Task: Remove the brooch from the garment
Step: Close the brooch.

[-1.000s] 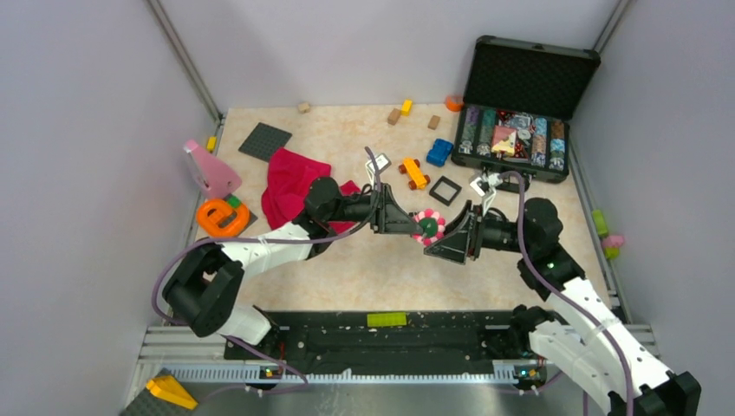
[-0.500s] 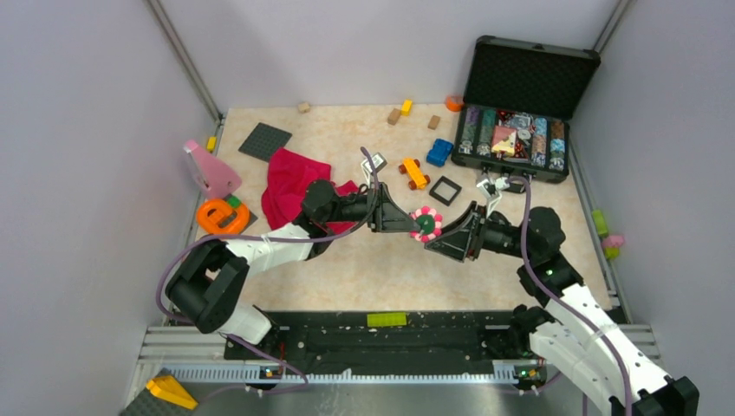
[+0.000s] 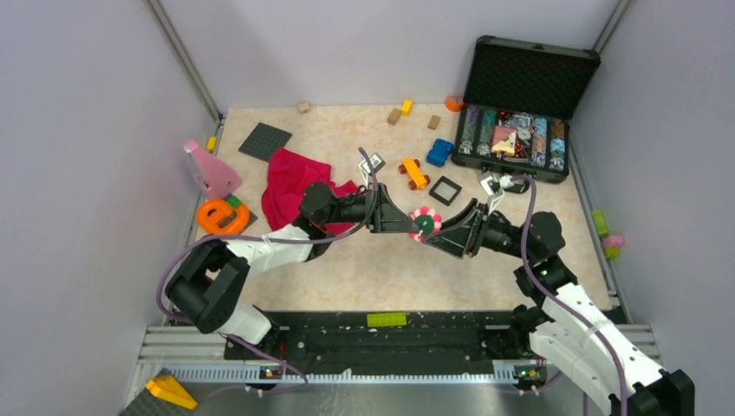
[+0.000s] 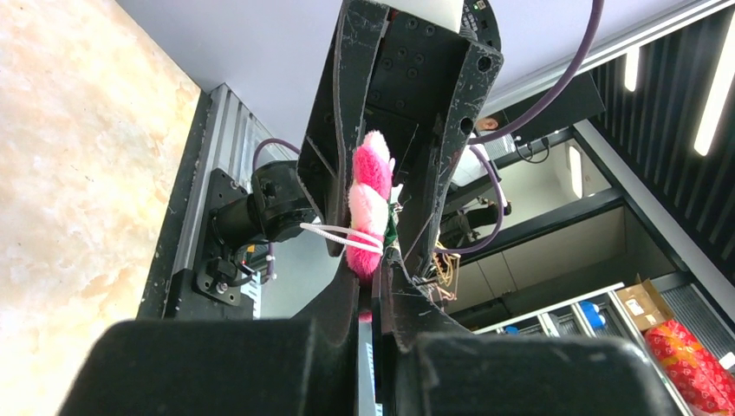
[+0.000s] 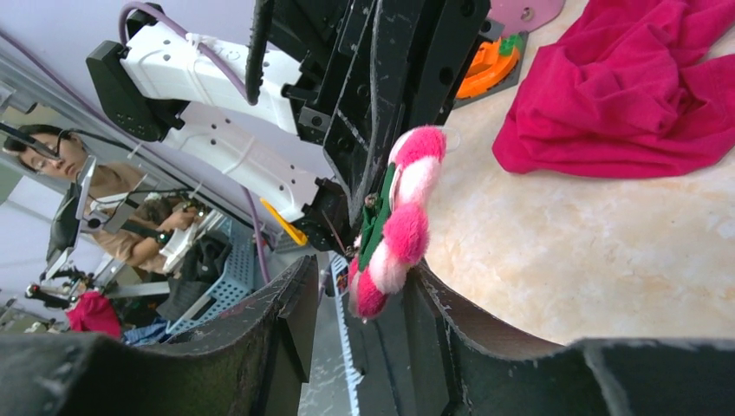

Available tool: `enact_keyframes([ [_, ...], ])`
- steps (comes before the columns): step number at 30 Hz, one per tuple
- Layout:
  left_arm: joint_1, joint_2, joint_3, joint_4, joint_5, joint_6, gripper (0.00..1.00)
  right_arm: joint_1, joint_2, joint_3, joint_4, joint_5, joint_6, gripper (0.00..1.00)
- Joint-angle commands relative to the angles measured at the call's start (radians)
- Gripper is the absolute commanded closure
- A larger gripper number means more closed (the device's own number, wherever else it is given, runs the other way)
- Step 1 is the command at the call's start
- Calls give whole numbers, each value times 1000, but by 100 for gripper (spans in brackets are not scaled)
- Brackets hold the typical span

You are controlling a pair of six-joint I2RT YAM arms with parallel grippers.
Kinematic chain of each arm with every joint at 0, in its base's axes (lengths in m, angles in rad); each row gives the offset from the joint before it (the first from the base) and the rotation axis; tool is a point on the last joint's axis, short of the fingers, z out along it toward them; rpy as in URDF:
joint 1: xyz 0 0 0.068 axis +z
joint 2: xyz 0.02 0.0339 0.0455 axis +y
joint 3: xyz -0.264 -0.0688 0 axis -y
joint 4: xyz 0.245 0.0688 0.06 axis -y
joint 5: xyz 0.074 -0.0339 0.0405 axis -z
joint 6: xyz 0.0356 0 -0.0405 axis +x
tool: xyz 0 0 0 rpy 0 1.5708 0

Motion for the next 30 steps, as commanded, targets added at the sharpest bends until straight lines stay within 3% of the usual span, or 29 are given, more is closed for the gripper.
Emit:
enact_keyframes([
  [1, -4, -27, -13, 54, 18, -6, 100, 1, -15, -4, 105, 39, 21, 55],
  [7, -9, -36, -18, 59, 14, -10, 100, 1, -15, -6, 114, 64, 18, 50],
  [30, -29, -22, -7, 39, 11, 9, 100, 2, -2, -7, 118, 52, 3, 66],
])
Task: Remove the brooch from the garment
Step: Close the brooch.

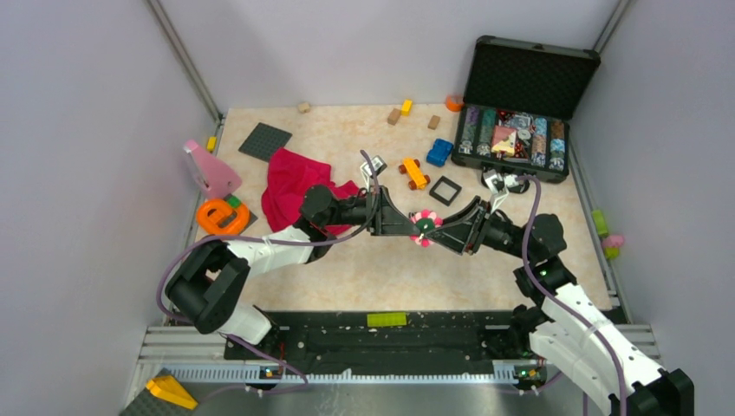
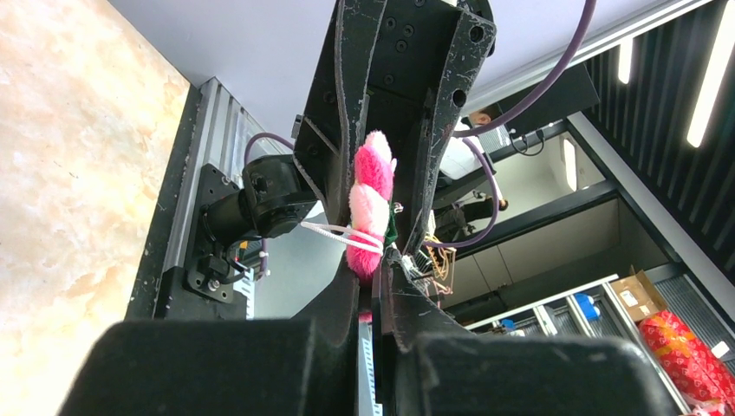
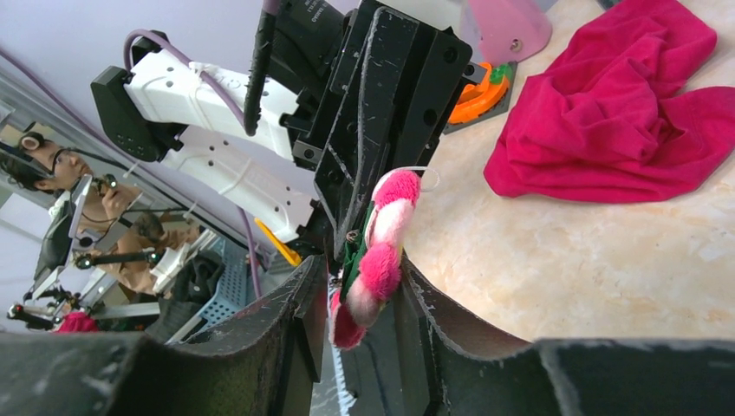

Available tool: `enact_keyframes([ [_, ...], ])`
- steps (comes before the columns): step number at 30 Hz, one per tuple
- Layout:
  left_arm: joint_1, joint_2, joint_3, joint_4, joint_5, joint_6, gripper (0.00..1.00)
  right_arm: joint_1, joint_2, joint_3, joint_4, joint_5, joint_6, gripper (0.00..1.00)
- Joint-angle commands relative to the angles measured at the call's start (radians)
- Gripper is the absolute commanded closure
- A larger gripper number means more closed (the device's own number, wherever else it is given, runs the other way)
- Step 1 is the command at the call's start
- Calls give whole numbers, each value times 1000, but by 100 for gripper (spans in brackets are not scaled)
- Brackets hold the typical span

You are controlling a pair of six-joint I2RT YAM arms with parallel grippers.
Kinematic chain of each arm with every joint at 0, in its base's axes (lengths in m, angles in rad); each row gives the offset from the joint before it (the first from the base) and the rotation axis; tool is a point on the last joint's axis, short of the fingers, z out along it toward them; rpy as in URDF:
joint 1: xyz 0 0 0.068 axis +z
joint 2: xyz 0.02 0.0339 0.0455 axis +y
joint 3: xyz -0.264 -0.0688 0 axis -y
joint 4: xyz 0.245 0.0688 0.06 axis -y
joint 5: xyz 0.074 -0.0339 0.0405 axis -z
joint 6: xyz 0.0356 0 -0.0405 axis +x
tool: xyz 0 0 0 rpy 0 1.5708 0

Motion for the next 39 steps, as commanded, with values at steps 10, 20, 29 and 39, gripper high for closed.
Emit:
enact_keyframes([
  [10, -22, -28, 15, -28, 6, 50, 100, 2, -3, 7, 49, -1, -15, 67],
  [20, -14, -30, 1, 8, -7, 18, 100, 2, -67, 18, -68, 6, -79, 58],
  [29, 31, -30, -26, 138, -54, -74, 100, 15, -156, -23, -234, -9, -249, 34],
  [39, 42, -23, -42, 199, -144, -97, 100, 82, -154, -143, -76, 204, -169, 97],
])
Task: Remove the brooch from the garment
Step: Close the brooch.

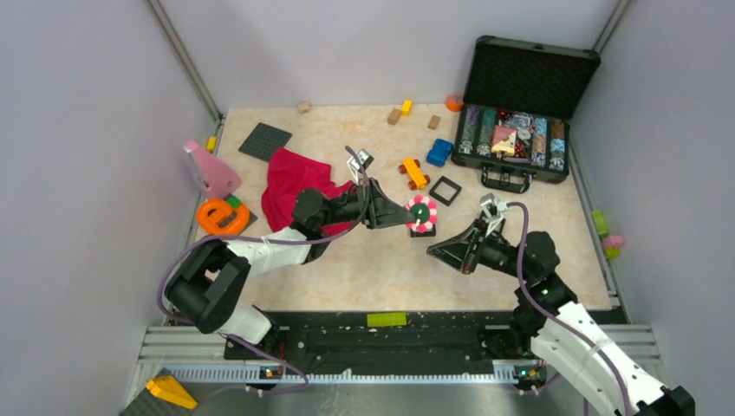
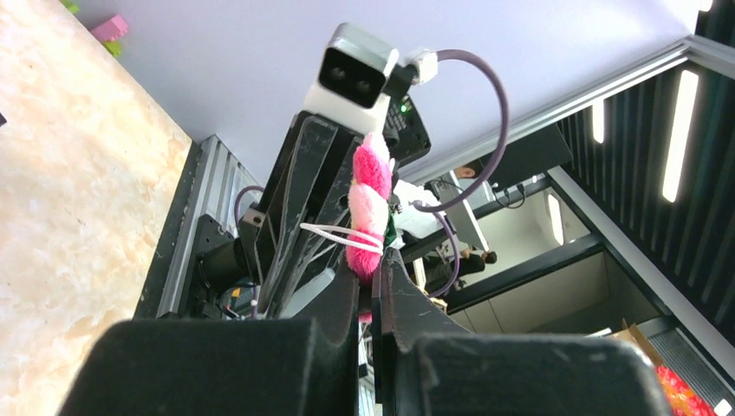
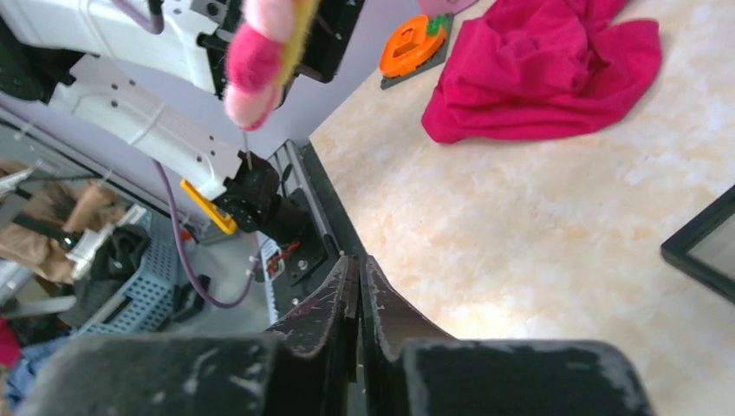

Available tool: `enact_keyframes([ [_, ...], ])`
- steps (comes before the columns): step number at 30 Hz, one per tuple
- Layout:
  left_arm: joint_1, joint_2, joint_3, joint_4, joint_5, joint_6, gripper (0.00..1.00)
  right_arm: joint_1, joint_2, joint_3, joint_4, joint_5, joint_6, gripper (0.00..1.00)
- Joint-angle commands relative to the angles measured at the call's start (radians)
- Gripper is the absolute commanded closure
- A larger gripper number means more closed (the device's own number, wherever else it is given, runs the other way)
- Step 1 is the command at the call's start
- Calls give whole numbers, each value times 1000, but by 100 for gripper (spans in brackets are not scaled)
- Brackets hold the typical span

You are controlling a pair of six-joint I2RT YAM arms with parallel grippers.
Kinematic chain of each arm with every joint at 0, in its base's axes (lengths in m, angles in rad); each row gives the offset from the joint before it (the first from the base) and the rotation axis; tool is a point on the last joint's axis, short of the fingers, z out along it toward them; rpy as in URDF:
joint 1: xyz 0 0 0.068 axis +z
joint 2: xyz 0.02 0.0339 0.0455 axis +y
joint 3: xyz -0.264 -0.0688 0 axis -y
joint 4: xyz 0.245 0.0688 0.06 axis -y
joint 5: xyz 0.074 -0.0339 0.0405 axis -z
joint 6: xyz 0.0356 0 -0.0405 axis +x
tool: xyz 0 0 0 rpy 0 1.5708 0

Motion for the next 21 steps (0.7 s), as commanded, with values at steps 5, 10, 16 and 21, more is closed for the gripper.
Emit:
enact_keyframes([
  [5, 4, -9, -17, 81, -77, 4, 100, 131, 33, -27, 189, 292, 76, 100],
  [10, 4, 5, -18, 60, -94, 28, 100, 172, 67, -19, 241, 343, 90, 100],
  [16, 1, 19, -11, 40, -99, 52, 100, 190, 107, 1, 283, 366, 98, 100],
  [21, -5, 36, -6, 19, -105, 77, 100, 211, 153, 23, 315, 364, 109, 100],
])
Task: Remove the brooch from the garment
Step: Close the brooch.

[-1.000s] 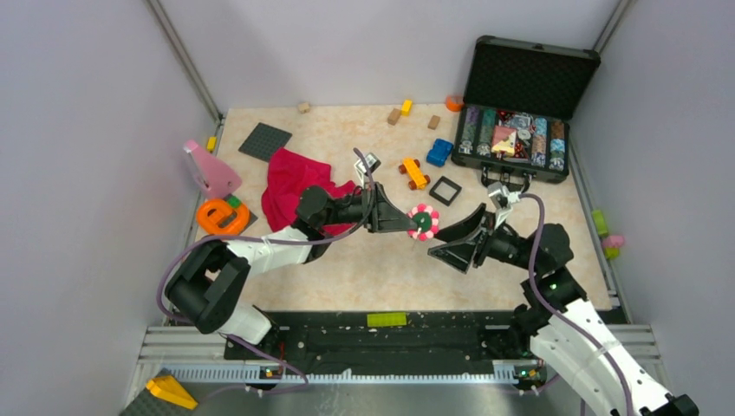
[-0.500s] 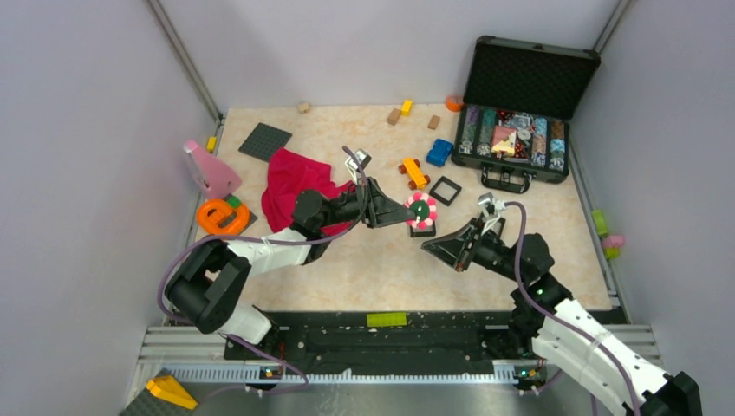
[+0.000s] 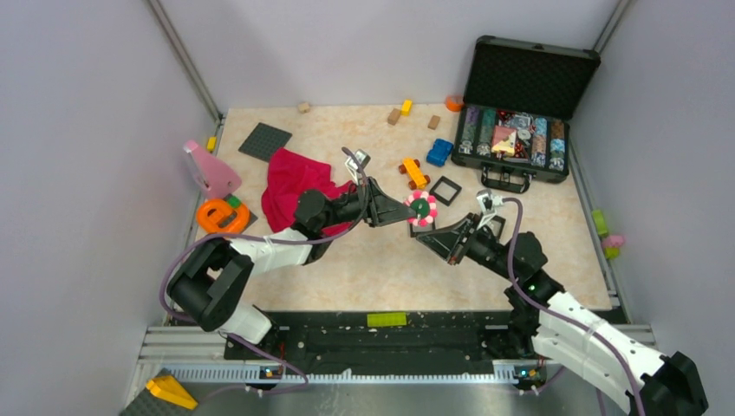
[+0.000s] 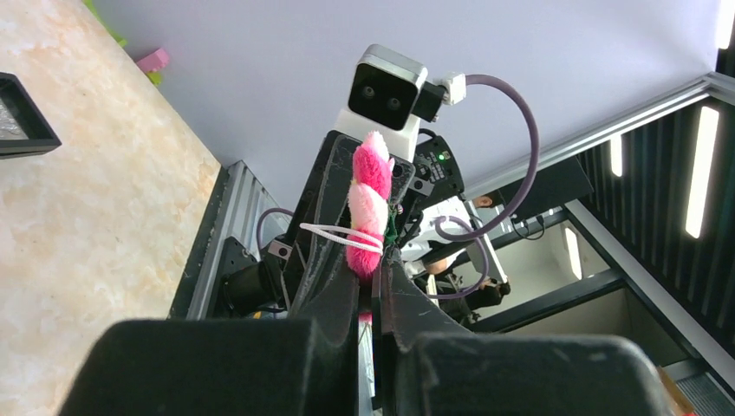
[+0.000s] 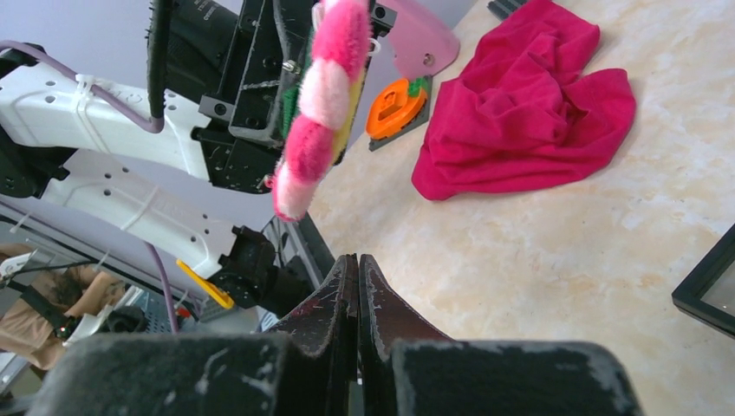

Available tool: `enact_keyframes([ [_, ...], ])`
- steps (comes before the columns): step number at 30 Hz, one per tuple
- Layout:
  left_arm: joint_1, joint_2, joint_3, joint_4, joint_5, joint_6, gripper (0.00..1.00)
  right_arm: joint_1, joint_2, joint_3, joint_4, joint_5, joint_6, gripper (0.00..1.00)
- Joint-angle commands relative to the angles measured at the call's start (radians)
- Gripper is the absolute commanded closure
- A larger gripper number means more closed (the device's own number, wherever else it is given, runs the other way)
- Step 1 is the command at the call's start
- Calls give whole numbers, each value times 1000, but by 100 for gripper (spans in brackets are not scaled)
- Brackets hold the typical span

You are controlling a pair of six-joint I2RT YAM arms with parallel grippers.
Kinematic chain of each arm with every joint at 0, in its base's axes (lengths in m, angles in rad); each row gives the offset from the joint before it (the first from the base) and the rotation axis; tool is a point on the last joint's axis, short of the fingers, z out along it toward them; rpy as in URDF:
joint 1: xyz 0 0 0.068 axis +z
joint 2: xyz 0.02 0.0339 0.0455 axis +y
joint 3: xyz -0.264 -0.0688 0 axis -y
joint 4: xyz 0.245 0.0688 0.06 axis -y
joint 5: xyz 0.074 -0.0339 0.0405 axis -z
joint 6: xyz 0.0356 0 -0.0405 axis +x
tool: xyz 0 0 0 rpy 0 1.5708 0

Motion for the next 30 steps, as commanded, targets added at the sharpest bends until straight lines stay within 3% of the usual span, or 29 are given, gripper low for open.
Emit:
enact_keyframes([
  [1, -7, 24, 13, 9, -17, 46, 100, 32, 32, 54, 94, 21, 15, 100],
  [7, -8, 45, 15, -49, -32, 100, 100, 41, 26, 63, 111, 28, 33, 100],
  [14, -12, 31, 9, -130, -40, 170, 100, 41, -16, 80, 20, 41, 21, 100],
  [30, -57, 37, -24, -144, 56, 176, 100, 41, -38, 104, -109, 124, -30, 100],
])
